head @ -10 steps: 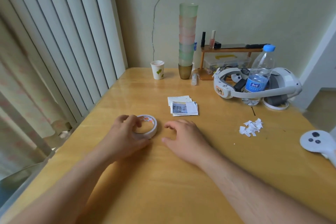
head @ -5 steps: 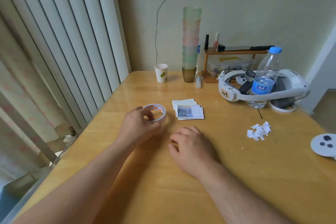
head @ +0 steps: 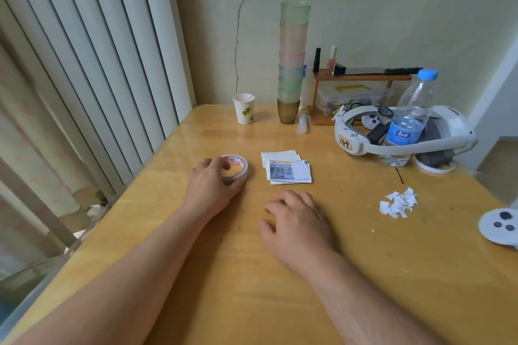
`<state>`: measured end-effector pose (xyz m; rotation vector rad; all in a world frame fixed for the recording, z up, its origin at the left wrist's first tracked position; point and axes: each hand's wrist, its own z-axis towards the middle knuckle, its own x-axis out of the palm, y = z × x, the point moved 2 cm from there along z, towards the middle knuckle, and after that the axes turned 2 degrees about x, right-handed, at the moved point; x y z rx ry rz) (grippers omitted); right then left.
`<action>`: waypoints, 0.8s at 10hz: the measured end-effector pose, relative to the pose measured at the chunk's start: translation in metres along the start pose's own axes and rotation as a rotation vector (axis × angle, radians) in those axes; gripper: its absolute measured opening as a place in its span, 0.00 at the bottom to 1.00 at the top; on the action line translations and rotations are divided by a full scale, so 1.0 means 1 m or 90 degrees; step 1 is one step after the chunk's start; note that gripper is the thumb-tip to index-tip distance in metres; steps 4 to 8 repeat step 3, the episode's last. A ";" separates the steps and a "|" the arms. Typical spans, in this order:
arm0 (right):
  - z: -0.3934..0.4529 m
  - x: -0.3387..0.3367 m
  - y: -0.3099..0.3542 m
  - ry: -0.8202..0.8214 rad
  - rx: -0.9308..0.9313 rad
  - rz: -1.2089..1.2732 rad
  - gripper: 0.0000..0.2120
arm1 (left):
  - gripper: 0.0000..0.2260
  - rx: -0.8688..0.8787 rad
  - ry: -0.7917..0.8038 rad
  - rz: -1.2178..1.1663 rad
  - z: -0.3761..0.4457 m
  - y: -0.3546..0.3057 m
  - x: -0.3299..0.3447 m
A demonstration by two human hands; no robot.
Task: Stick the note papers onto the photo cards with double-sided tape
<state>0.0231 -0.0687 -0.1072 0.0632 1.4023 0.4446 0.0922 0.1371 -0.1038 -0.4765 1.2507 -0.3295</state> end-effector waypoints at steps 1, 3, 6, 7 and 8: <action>0.000 -0.001 -0.001 0.002 -0.002 -0.001 0.17 | 0.27 -0.019 0.021 -0.005 -0.012 -0.002 -0.003; -0.007 -0.011 -0.008 0.054 -0.038 0.016 0.19 | 0.21 0.088 0.023 0.016 -0.063 -0.031 -0.011; -0.007 -0.011 -0.008 0.054 -0.038 0.016 0.19 | 0.21 0.088 0.023 0.016 -0.063 -0.031 -0.011; -0.007 -0.011 -0.008 0.054 -0.038 0.016 0.19 | 0.21 0.088 0.023 0.016 -0.063 -0.031 -0.011; -0.007 -0.011 -0.008 0.054 -0.038 0.016 0.19 | 0.21 0.088 0.023 0.016 -0.063 -0.031 -0.011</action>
